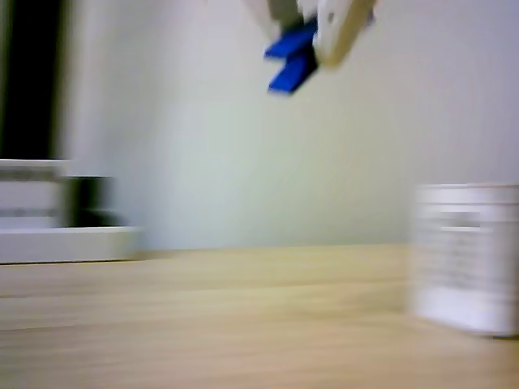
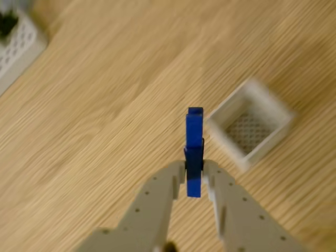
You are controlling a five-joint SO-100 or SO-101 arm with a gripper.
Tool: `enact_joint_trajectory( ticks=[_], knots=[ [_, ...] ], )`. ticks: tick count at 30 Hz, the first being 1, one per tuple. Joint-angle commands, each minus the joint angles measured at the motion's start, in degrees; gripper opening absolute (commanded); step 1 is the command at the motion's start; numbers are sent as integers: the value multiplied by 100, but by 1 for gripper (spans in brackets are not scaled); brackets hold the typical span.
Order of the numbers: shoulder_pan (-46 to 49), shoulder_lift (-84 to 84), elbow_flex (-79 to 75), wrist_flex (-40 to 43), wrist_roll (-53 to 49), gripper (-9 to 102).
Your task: Grasp a peg and put it in the crate.
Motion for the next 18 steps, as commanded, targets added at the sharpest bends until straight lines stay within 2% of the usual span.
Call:
enact_joint_trajectory(
  ticks=[1, 7, 18],
  knots=[
    [492, 360, 299, -1644, -360, -1],
    [562, -264, 633, -3085, -352, -1],
    [554, -1608, 501, -3876, -360, -1]
  ],
)
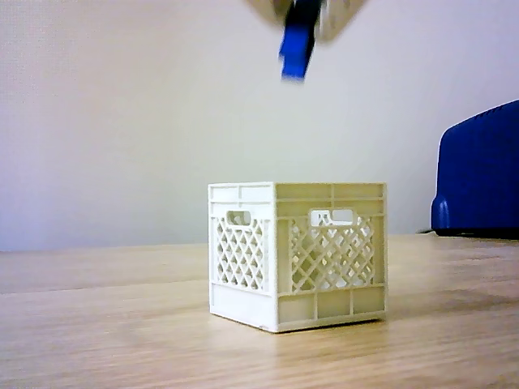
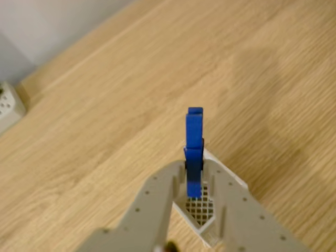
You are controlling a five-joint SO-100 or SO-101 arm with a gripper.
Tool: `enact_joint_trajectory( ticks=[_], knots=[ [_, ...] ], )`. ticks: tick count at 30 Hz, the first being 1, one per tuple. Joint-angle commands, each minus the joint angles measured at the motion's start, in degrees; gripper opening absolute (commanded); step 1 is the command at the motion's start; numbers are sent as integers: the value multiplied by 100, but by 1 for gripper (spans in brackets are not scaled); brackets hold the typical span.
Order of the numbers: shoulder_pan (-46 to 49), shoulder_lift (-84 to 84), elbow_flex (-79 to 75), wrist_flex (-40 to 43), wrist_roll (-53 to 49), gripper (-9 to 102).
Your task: Grasp a peg and put it in the crate.
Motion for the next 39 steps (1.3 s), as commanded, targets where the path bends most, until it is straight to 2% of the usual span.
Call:
enact_joint_trajectory(
  ticks=[1, 9, 16, 18, 21, 25, 26, 29, 32, 35, 39],
  knots=[
    [62, -229, -334, -325, -53, -1],
    [70, -492, -562, -264, -44, 3],
    [70, -475, -554, -264, -44, 28],
    [79, -457, -554, -264, -44, 30],
    [79, -448, -554, -272, -44, 22],
    [70, -413, -545, -255, -35, -2],
    [70, -352, -545, -255, -35, -4],
    [62, 26, -466, -246, -18, 2],
    [-149, 686, -158, -237, 149, -1],
    [-545, 1477, 193, -62, 861, -1],
    [-1178, 2593, 448, 580, 2232, -1]
  ],
)
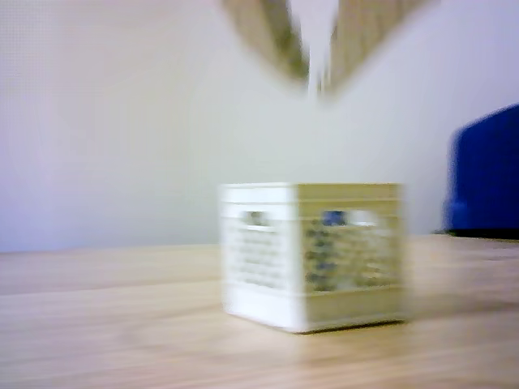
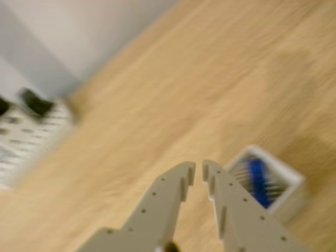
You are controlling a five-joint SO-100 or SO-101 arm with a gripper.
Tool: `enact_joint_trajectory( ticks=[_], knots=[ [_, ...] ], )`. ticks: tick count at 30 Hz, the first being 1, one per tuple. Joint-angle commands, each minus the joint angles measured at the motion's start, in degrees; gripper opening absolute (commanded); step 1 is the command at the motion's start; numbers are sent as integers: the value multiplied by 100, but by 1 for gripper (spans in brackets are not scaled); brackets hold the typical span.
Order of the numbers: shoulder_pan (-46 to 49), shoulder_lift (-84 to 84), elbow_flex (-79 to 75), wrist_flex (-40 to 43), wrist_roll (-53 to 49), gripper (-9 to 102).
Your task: Grasp a peg and put it in the crate.
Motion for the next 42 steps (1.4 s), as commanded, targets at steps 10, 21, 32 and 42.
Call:
enact_joint_trajectory(
  ticks=[10, 21, 32, 42],
  knots=[
    [-1969, 3305, 70, 2742, 5317, -1],
    [-2733, 4667, 149, 4869, 7506, -1],
    [-2716, 5862, 1441, 5001, 7497, 0],
    [-2769, 6776, 2461, 5379, 6732, -1]
  ],
)
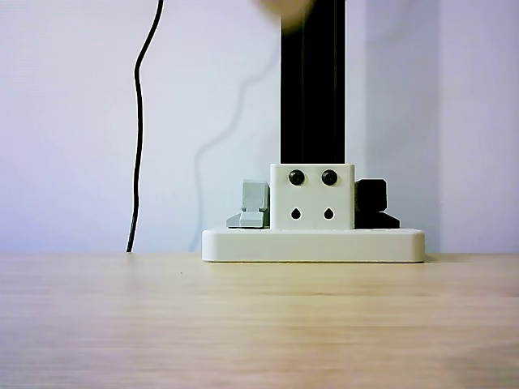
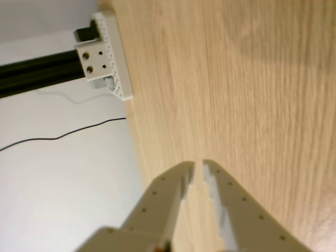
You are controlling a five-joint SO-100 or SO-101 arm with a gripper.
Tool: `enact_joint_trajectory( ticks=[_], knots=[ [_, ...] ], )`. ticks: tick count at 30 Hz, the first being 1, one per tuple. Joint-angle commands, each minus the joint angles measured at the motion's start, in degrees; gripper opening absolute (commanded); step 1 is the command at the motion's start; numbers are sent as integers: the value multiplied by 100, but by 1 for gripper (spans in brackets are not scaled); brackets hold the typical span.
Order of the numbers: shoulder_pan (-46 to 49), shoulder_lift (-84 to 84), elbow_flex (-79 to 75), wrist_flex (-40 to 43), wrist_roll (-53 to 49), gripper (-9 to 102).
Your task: Grasp a peg and put it in the crate.
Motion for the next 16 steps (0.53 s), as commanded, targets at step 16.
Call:
enact_joint_trajectory(
  ticks=[16],
  knots=[
    [-53, 633, 53, 598, 26, 0]
  ],
)
